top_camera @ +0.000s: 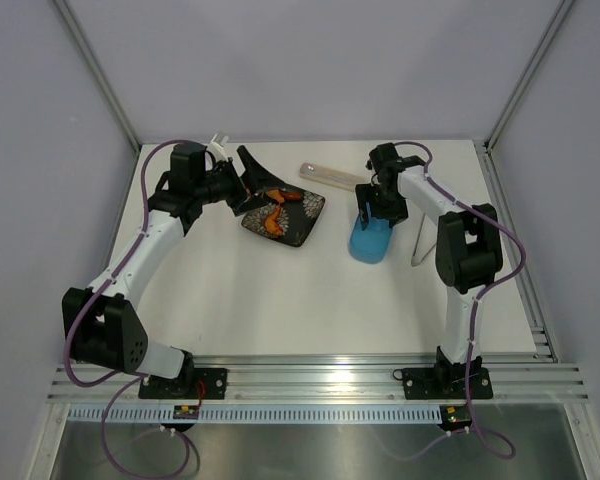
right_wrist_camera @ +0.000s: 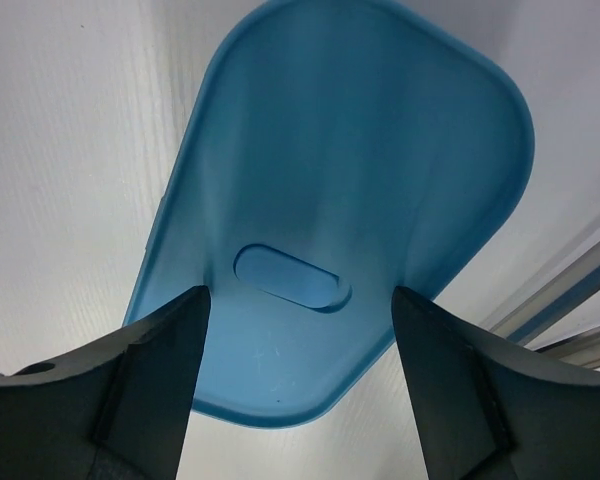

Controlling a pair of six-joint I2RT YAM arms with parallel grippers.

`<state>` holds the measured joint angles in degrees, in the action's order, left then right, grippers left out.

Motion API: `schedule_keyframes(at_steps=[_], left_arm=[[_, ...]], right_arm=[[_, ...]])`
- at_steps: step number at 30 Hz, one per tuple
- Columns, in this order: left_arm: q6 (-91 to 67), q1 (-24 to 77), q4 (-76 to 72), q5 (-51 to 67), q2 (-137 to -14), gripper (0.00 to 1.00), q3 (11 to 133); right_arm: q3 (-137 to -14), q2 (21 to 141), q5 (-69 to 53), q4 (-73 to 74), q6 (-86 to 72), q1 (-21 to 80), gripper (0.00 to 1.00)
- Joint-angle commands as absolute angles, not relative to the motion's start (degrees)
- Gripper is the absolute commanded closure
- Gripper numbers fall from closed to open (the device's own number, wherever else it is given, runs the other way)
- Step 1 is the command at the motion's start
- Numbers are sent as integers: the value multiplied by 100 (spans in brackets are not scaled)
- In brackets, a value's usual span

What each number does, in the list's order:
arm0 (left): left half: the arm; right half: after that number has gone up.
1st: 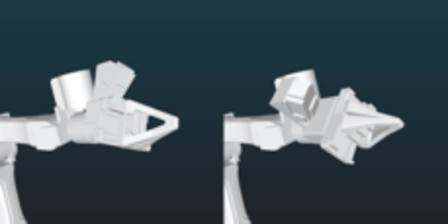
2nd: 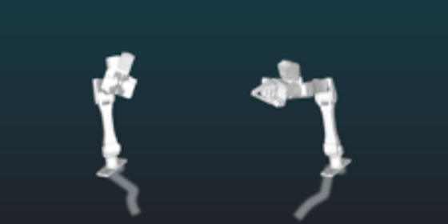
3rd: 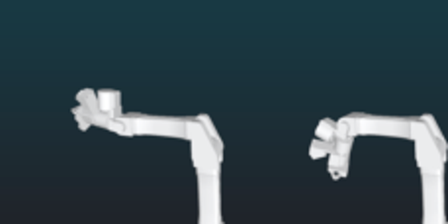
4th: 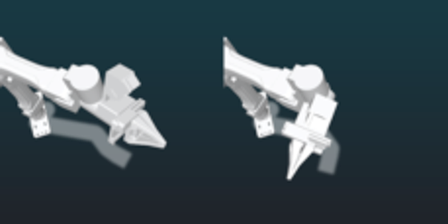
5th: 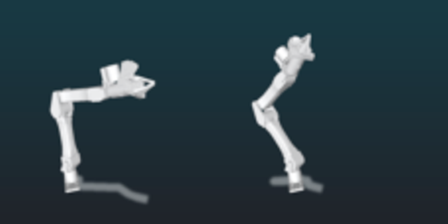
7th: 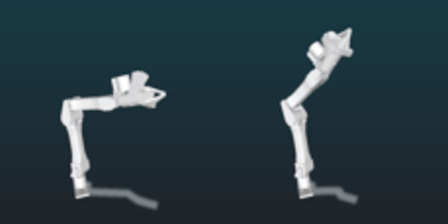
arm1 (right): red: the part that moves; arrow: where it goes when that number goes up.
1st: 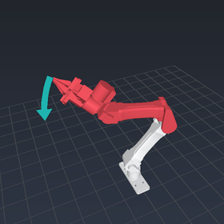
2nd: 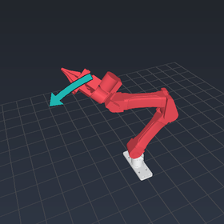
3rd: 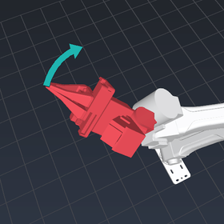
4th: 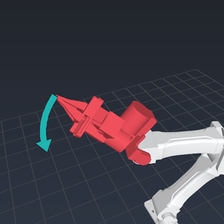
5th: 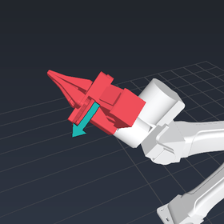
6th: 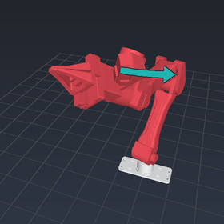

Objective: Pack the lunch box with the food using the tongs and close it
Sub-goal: Close the box lid on the packing box.

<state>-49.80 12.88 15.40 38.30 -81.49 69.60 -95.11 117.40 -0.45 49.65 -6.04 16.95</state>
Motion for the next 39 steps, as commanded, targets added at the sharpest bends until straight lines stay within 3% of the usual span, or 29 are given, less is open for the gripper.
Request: schedule_keyframes(at_steps=[1,11,26,39], left_arm=[[-4992,1292,1318,3832,-8174,1,7128],[-4983,1292,1318,3867,-8191,1,7146],[-4957,1292,1362,3850,-8148,1,7102],[-4957,1292,1380,3797,-8130,1,7084]], right_arm=[[-9544,11638,281,4913,-650,1766,19],[-9993,11057,430,4896,-993,1784,20],[-9035,11690,598,4614,-1125,1951,21],[-10133,11161,861,4957,-1283,1942,21]])
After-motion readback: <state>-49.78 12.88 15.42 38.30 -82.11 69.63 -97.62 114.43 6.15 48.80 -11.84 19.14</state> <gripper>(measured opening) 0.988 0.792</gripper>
